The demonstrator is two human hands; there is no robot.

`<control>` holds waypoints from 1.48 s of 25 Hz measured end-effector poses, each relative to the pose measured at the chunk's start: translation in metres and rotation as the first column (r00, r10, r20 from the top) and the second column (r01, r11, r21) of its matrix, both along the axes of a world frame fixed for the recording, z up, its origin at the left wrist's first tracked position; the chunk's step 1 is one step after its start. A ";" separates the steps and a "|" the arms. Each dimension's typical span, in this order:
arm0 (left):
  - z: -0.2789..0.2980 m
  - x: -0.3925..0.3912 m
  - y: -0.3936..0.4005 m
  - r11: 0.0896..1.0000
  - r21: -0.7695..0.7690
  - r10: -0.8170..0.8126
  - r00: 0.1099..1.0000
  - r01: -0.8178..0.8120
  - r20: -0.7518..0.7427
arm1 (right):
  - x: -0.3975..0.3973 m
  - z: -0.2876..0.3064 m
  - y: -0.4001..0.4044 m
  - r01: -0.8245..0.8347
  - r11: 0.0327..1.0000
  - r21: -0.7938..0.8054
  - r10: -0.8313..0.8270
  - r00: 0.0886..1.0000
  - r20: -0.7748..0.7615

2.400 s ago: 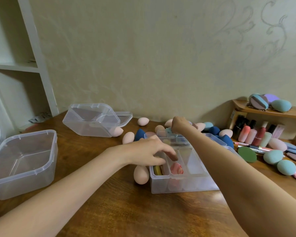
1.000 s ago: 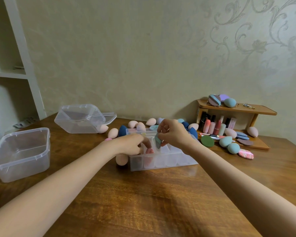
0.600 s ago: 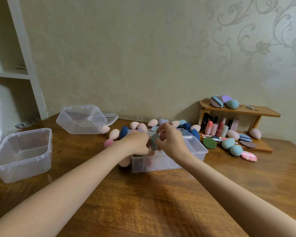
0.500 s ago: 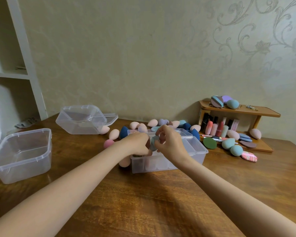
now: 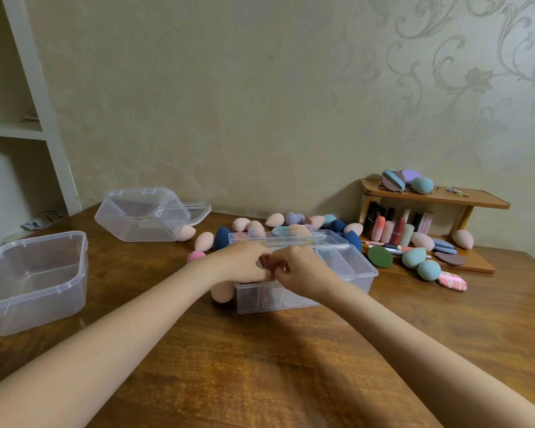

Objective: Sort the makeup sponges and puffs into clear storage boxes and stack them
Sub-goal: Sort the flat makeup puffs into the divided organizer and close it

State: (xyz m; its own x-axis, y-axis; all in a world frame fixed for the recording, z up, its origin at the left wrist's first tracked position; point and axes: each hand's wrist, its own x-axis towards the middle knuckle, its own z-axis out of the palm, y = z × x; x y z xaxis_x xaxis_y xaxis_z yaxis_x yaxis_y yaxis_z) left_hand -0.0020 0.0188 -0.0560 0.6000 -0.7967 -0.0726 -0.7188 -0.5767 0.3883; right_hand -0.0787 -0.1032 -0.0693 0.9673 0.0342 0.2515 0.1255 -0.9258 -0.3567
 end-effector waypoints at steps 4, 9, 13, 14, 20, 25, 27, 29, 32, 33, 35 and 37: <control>0.004 0.013 0.008 0.997 -0.003 -0.076 0.997 0.076 0.000 | 0.027 0.028 -0.027 0.144 0.967 0.209 -0.169 0.980 0.104; 0.004 0.030 0.009 0.986 -0.004 -0.166 0.986 0.166 0.017 | 0.113 0.038 -0.059 0.316 0.943 0.106 -0.314 0.949 -0.036; -0.011 0.041 0.009 0.978 -0.076 -0.194 0.981 0.195 0.013 | 0.168 0.011 -0.064 0.267 0.952 -0.152 -0.296 0.930 -0.218; -0.014 0.042 0.008 0.976 -0.087 -0.198 0.980 0.198 0.008 | 0.176 0.005 -0.067 0.272 0.939 -0.210 -0.322 0.909 -0.263; -0.017 0.047 0.006 0.975 -0.099 -0.202 0.979 0.198 -0.022 | 0.194 -0.021 -0.079 0.452 0.864 -0.223 -0.495 0.843 -0.210; -0.021 0.043 0.006 0.984 -0.088 -0.155 0.987 0.157 0.034 | 0.194 -0.022 -0.079 0.436 0.875 -0.212 -0.470 0.869 -0.154; -0.022 0.041 0.007 0.985 -0.099 -0.140 0.990 0.142 0.025 | 0.185 -0.008 -0.074 0.451 0.880 -0.151 -0.465 0.882 -0.076; -0.022 0.039 0.006 0.987 -0.109 -0.117 0.993 0.118 0.019 | 0.163 0.017 -0.065 0.460 0.888 0.019 -0.460 0.886 0.048; -0.021 0.034 0.002 0.995 -0.080 -0.051 0.998 0.054 0.038 | 0.100 0.044 -0.047 0.335 0.874 0.352 -0.407 0.900 0.155; -0.021 0.032 0.000 0.997 -0.065 -0.038 0.998 0.041 0.048 | 0.074 0.047 -0.038 0.285 0.860 0.423 -0.376 0.915 0.148; -0.021 0.029 -0.002 0.998 -0.043 -0.035 0.998 0.038 0.058 | 0.032 0.039 -0.023 0.250 0.859 0.448 -0.320 0.943 0.088; -0.022 0.028 -0.002 0.998 -0.052 -0.020 0.999 0.021 0.028 | 0.010 0.025 -0.015 0.248 0.875 0.416 -0.274 0.962 0.003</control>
State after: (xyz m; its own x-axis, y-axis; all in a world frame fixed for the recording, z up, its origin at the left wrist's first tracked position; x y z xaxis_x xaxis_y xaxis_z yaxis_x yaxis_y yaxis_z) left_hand 0.0264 0.0173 -0.0778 0.5848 -0.8110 -0.0140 -0.7410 -0.5412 0.3974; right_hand -0.0687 -0.1178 -0.0446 0.9094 -0.3358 0.2455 -0.0678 -0.7019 -0.7091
